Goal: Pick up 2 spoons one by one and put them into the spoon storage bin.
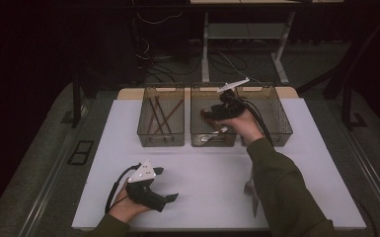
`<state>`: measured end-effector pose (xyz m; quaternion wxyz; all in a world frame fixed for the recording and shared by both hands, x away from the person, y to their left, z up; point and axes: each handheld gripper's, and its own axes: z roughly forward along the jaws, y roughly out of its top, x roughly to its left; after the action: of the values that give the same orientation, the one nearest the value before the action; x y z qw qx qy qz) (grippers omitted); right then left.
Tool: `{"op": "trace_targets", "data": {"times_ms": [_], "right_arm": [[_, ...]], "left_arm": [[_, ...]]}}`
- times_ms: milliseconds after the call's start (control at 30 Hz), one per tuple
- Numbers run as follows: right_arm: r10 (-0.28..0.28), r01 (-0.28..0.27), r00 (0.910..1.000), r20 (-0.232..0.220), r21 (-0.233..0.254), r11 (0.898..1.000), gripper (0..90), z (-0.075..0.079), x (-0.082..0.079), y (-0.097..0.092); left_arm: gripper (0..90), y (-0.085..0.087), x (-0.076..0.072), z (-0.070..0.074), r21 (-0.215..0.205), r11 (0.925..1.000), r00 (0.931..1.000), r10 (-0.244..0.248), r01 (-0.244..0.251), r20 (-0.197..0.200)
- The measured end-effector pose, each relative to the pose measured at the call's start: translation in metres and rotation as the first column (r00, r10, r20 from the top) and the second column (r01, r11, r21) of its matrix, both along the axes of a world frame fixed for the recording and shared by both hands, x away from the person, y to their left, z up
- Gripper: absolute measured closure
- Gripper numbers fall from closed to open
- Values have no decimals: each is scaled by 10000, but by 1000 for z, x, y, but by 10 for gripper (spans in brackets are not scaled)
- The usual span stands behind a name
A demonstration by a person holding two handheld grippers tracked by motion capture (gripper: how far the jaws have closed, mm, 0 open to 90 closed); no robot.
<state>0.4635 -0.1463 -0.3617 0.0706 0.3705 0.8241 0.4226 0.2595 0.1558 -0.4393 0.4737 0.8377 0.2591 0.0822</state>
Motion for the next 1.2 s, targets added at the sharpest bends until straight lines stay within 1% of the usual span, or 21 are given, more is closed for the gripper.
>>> {"op": "trace_targets", "data": {"times_ms": [67,100,167,233,433,533,600,700,833,933,1100,1200], "right_arm": [[167,-168,9998,93,132,9998,463,4,-5,-4],[213,-215,9997,70,183,9996,462,5,-9,-6],[317,-319,9993,194,145,9994,453,8,-14,-11],[423,-430,9988,258,275,9987,453,9,-21,-15],[732,-752,9963,453,445,9962,446,12,-40,-27],[788,-815,9958,477,582,9950,452,13,-49,-33],[818,-855,9950,578,636,9943,459,13,-54,-38],[945,-986,9934,651,635,9931,489,12,-64,-45],[912,-949,9934,696,533,9941,536,8,-76,-56],[833,-865,9944,646,480,9951,592,3,-84,-66],[701,-712,9958,586,174,9973,710,-8,-94,-80],[670,-663,9967,453,-162,9977,780,-15,-97,-89]], "left_arm": [[0,0,0,0,4,10000,10000,12,-12,-10],[0,0,0,0,8,10000,10000,10,-10,-9],[0,-1,0,-1,-113,9999,10000,84,-84,-24],[0,0,0,-1,-28,10000,10000,44,-44,-29],[0,0,0,-1,-5,10000,10000,36,-36,-79],[0,0,0,-1,-9,10000,9999,68,-68,-87],[0,0,0,-1,-35,9999,9999,104,-105,-91],[0,0,0,-1,-14,10000,9999,75,-75,-74],[0,-1,0,-1,3,10000,10000,58,-57,-76],[0,-1,0,-1,3,10000,10000,47,-47,-79],[0,-1,1,-1,12,10000,9999,62,-62,-103],[0,0,0,-1,8,10000,9999,74,-74,-81]]}}
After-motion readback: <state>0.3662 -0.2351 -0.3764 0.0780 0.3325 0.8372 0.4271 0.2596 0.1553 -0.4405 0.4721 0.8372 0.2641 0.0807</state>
